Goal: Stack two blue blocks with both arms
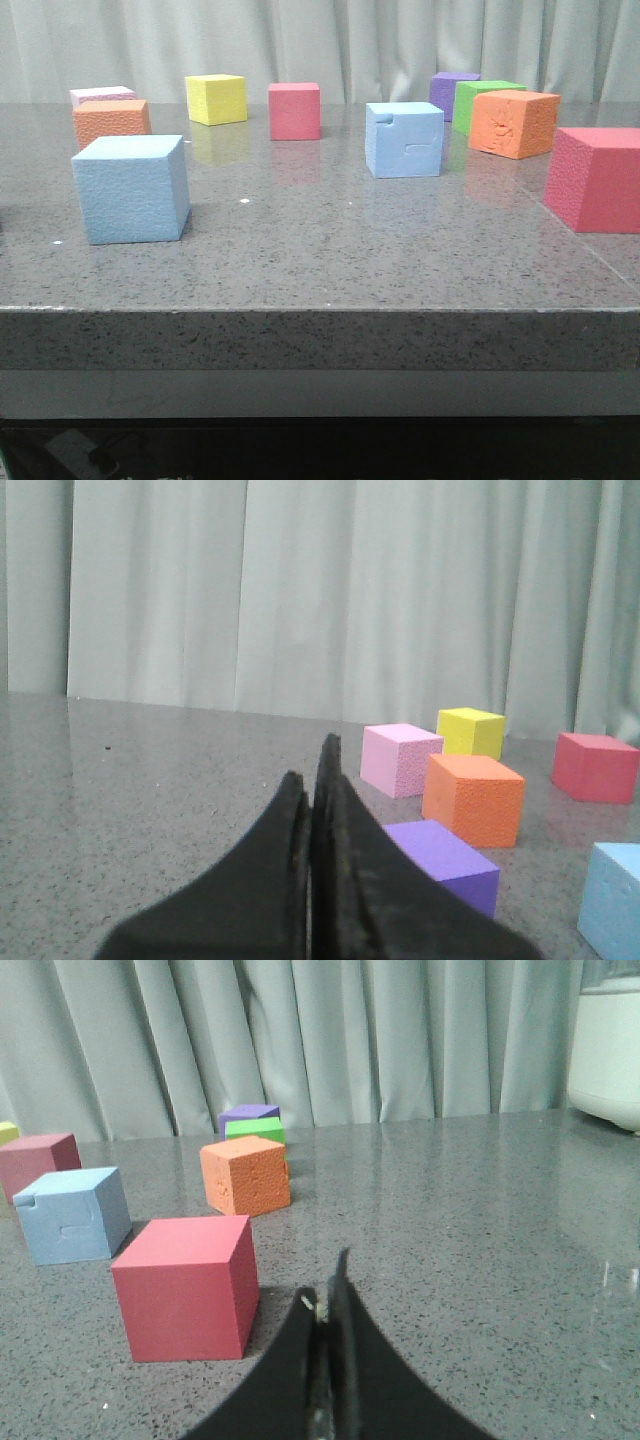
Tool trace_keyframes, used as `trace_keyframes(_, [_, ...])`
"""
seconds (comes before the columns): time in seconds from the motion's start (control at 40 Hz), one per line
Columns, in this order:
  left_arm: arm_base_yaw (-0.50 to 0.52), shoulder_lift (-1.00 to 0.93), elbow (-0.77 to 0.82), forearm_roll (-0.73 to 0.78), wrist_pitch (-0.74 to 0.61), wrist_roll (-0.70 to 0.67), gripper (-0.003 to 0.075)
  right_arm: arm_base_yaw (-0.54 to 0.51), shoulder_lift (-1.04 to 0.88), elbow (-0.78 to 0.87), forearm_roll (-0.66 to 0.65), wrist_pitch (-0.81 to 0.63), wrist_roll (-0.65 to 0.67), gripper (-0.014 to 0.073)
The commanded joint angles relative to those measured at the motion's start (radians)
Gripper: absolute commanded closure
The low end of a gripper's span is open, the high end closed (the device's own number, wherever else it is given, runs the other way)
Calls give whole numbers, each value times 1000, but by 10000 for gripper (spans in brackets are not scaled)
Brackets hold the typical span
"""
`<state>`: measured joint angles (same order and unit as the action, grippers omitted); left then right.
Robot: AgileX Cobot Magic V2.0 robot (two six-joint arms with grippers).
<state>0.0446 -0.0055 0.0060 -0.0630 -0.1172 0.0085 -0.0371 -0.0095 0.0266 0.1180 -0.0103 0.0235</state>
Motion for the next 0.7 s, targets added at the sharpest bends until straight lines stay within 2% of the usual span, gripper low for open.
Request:
trace_keyframes(0.0, [0, -22, 33, -11, -104, -25, 738, -6, -20, -48, 5, -80, -8, 663])
trace_keyframes(0.28, [0, -20, -32, -11, -100, -59, 738, -6, -20, -179, 5, -31, -8, 663])
trace_keyframes(0.48, [0, 28, -154, -5, -55, -59, 738, -6, 34, -286, 5, -22, -8, 663])
trace_keyframes(0.58, [0, 103, -242, -1, -1, -59, 738, -6, 103, -361, 5, 10, -8, 662])
trace_keyframes(0.68, [0, 211, -348, 1, 101, -59, 738, -6, 209, -475, 5, 119, -8, 661])
